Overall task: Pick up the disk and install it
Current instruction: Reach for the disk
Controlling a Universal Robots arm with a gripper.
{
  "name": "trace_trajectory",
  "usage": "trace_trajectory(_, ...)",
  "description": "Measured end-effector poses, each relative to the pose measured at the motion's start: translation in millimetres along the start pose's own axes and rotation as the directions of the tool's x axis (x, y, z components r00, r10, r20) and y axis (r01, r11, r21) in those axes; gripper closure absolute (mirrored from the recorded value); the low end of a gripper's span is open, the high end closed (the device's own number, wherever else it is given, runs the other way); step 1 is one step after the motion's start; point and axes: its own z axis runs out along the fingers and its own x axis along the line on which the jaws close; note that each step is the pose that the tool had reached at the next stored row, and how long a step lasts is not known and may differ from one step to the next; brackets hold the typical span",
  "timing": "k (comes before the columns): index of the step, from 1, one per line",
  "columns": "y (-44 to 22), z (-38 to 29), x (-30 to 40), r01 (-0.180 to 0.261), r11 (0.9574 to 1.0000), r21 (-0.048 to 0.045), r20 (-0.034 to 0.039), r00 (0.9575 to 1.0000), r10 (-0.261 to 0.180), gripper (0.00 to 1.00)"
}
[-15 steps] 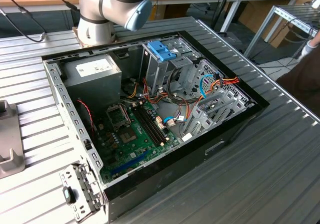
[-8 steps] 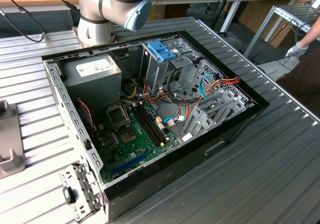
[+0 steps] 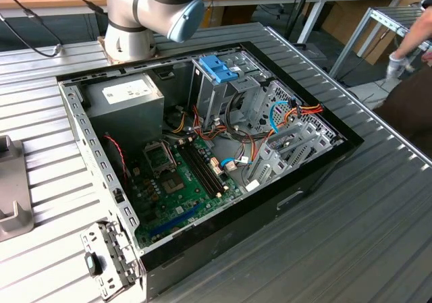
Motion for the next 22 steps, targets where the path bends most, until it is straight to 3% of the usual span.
trace_trajectory(22, 6.2, 0.2, 17.6, 0.000, 1.0000, 0.0000, 0.0000, 1.0000, 0.000, 0.90)
